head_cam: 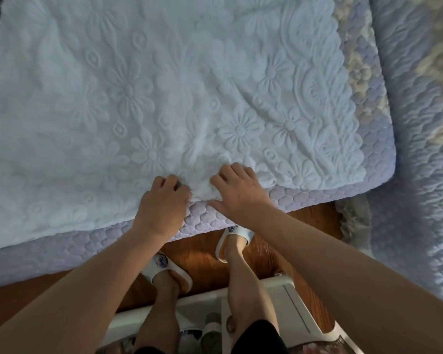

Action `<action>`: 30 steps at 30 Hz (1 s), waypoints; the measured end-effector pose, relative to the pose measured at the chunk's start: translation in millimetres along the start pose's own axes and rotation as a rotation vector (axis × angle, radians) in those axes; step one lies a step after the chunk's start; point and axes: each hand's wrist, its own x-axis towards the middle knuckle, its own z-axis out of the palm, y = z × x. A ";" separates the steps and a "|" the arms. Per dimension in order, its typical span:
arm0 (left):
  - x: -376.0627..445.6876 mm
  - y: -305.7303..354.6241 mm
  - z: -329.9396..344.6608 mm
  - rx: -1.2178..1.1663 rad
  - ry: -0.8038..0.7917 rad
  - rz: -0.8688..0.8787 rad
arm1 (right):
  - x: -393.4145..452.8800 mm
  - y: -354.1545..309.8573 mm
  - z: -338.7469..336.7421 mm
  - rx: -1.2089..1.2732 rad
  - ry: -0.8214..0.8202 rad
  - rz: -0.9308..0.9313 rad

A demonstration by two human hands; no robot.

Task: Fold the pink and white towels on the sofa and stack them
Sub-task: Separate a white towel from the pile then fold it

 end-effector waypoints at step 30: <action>13.9 38.7 -30.4 0.093 -0.028 -0.133 | -14.2 33.6 -1.9 -0.008 0.139 0.132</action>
